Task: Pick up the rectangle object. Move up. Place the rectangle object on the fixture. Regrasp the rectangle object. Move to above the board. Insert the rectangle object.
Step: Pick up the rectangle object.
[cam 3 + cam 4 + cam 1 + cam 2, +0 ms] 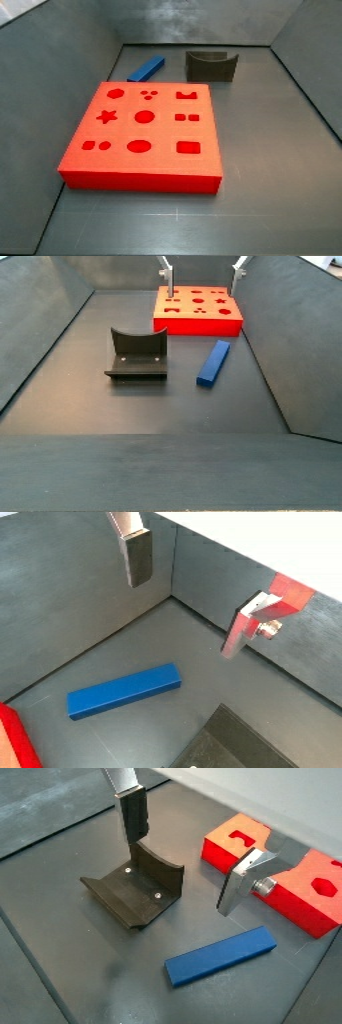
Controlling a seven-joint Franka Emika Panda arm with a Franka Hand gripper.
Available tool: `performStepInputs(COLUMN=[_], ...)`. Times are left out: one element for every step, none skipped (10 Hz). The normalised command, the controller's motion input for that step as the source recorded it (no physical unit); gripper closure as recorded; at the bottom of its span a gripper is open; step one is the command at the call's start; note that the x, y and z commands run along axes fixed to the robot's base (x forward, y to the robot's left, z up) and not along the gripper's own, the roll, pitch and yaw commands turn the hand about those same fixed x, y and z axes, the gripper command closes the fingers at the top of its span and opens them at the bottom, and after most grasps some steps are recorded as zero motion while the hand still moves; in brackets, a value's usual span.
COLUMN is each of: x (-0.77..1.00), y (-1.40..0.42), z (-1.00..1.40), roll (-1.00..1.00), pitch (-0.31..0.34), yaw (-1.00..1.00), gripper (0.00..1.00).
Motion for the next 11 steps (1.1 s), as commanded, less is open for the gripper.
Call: performStepInputs(x=[-0.07, 0.00, -0.09, -0.04, -0.03, -0.04, -0.11, -0.20, -0.27, -0.29, -0.31], y=[0.00, 0.00, 0.00, 0.00, 0.00, 0.00, 0.00, 0.00, 0.00, 0.00, 0.00], z=[-0.06, -0.11, -0.53, -0.47, -0.53, -0.58, -0.59, -0.59, -0.57, -0.57, -0.58], roll=[-0.04, 0.01, 0.10, 0.09, 0.12, 0.12, 0.12, 0.11, 0.11, 0.11, 0.11], pitch=[-0.143, -0.090, -0.347, -0.367, -0.321, -0.263, -0.246, -0.249, -0.251, -0.253, -0.256], yaw=[0.00, 0.00, 0.00, 0.00, -0.09, -0.41, -0.52, -0.57, -0.56, -0.53, -0.47], gripper=[0.00, 0.00, 0.00, 0.00, 0.00, 0.00, 0.00, 0.00, 0.00, 0.00, 0.00])
